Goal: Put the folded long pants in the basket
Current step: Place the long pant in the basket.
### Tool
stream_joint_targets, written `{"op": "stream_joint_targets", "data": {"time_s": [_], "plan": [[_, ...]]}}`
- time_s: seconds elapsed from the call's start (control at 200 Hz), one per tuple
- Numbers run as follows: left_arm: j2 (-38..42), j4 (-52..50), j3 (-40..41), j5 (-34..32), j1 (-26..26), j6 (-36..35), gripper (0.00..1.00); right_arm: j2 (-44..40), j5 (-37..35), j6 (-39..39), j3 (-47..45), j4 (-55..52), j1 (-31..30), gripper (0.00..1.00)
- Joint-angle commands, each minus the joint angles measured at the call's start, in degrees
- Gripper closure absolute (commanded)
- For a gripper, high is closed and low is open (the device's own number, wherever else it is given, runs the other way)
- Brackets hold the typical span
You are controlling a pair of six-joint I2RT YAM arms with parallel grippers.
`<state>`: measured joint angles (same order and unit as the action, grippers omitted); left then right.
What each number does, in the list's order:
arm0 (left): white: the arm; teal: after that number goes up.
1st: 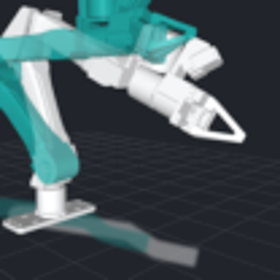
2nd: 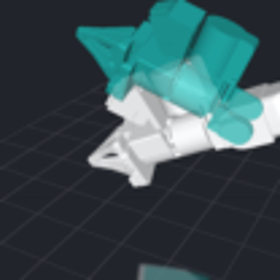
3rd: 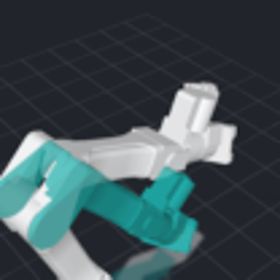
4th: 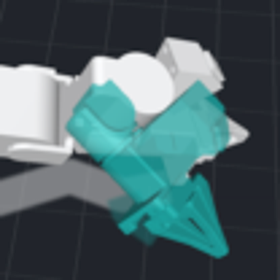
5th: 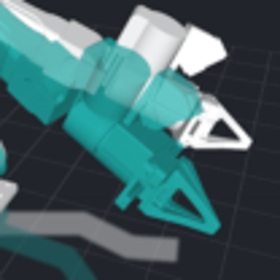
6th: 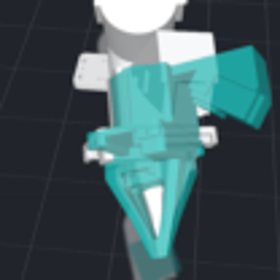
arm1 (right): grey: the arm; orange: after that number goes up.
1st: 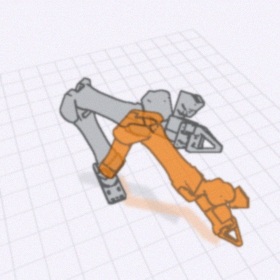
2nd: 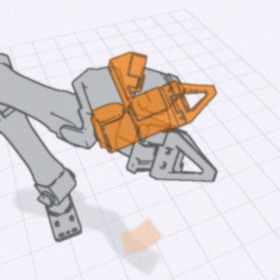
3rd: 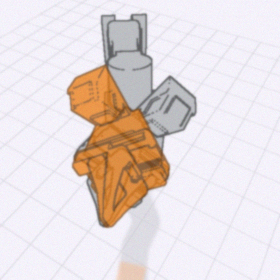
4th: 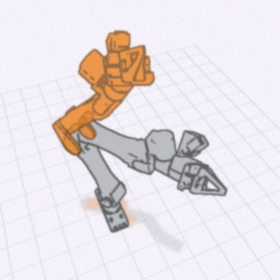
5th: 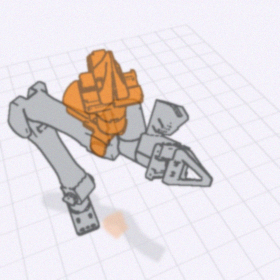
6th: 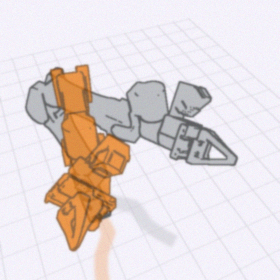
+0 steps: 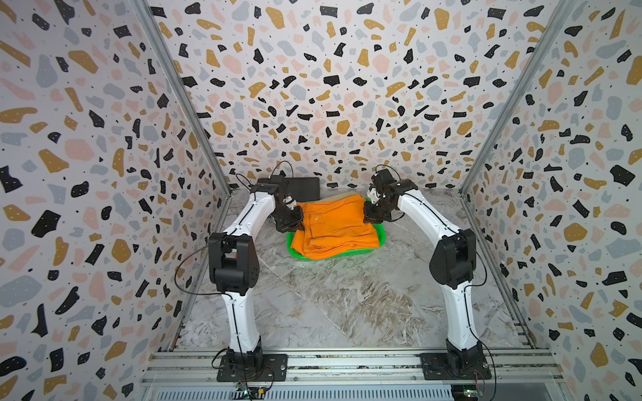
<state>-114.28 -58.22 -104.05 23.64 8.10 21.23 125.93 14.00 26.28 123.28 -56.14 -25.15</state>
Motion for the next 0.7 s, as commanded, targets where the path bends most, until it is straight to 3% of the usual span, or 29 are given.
{"op": "stream_joint_targets", "data": {"time_s": [0.0,0.34,0.516,0.551,0.626,0.696], "plan": [[6.0,6.1,0.2,-1.4,0.0,1.5,1.00,-6.3,-3.5,-1.3,3.1,2.2,0.5,1.00],[0.8,7.3,1.3,-1.5,-1.0,1.4,1.00,1.4,-4.5,-1.8,5.5,2.0,0.8,1.00],[-0.8,7.5,3.0,-0.9,-1.3,1.2,1.00,0.0,-3.2,-0.5,1.2,2.6,0.9,1.00],[-0.9,7.4,3.4,-1.2,-1.3,1.3,1.00,-0.2,-3.3,-0.5,0.7,2.9,0.9,0.88],[-0.7,7.5,3.5,0.0,-1.3,0.6,0.63,0.2,-3.5,-1.1,0.6,2.6,1.0,0.61],[0.8,7.4,3.7,-1.6,-1.3,0.7,0.39,-0.4,-3.6,-1.2,0.8,2.2,1.1,0.48]]}}
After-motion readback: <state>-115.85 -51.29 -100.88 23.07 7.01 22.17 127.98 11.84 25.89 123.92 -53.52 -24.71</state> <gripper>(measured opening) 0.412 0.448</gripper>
